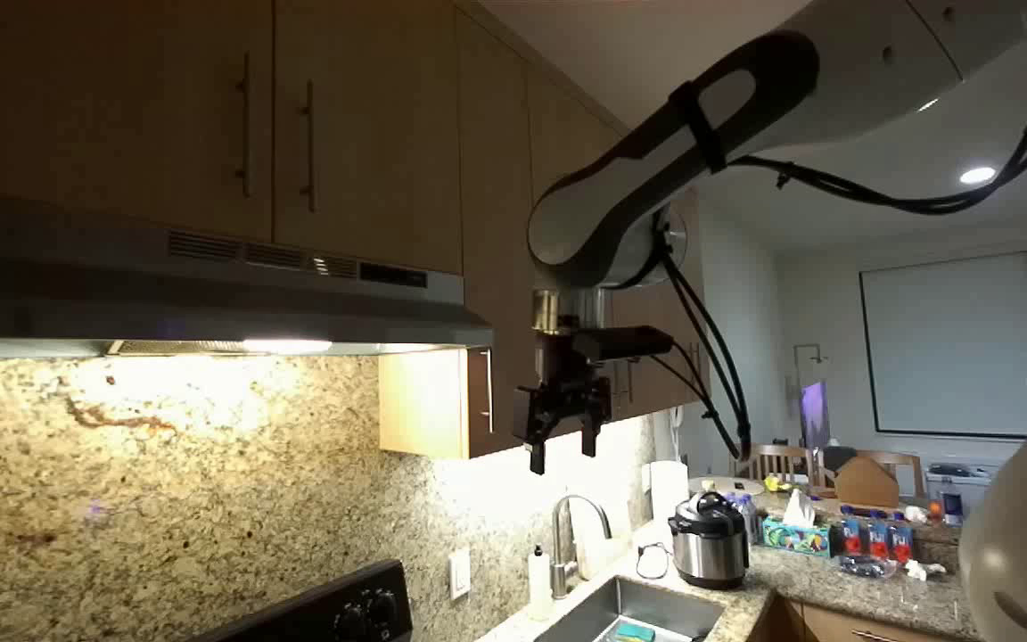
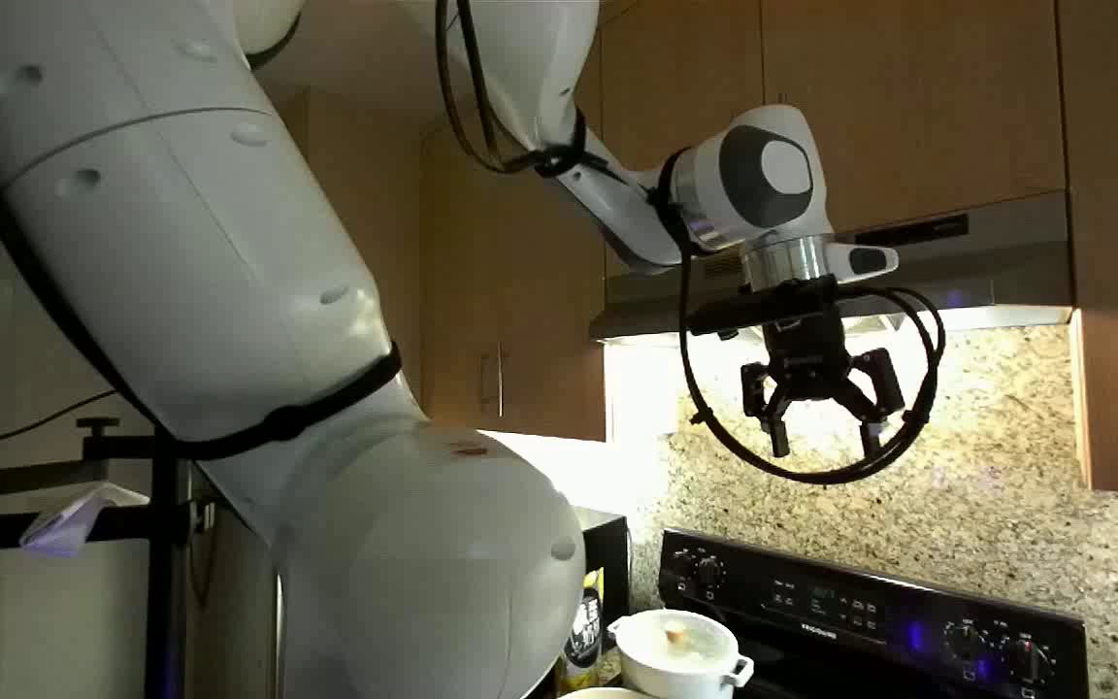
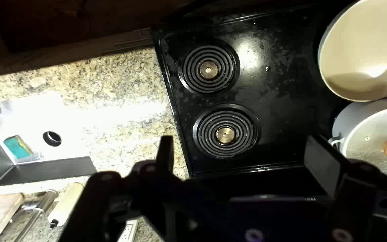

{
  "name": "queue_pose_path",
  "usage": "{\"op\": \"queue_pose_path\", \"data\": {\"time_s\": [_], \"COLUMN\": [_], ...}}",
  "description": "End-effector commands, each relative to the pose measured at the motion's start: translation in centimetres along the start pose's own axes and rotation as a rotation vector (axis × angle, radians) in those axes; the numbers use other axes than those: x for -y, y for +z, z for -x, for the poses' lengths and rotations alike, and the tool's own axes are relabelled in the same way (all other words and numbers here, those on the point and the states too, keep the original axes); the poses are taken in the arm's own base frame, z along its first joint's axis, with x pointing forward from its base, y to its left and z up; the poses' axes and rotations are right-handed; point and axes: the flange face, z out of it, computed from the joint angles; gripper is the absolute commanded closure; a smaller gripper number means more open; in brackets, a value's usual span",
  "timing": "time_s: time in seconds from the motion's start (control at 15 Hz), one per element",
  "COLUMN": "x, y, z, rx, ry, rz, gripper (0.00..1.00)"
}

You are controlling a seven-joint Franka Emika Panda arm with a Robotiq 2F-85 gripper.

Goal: Push the switch on the black part of the oven filter to the left

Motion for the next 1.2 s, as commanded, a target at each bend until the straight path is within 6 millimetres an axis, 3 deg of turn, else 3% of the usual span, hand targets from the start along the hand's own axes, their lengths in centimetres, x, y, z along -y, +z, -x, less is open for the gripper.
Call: {"op": "queue_pose_path", "data": {"time_s": [0.0, 1.13], "x": [0.01, 0.03], "y": [-0.07, -0.06], "z": [-0.02, -0.02], "rx": [0.001, 0.003], "ry": [0.000, 0.017], "rz": [0.000, 0.007], "gripper": [0.00, 0.00]}}
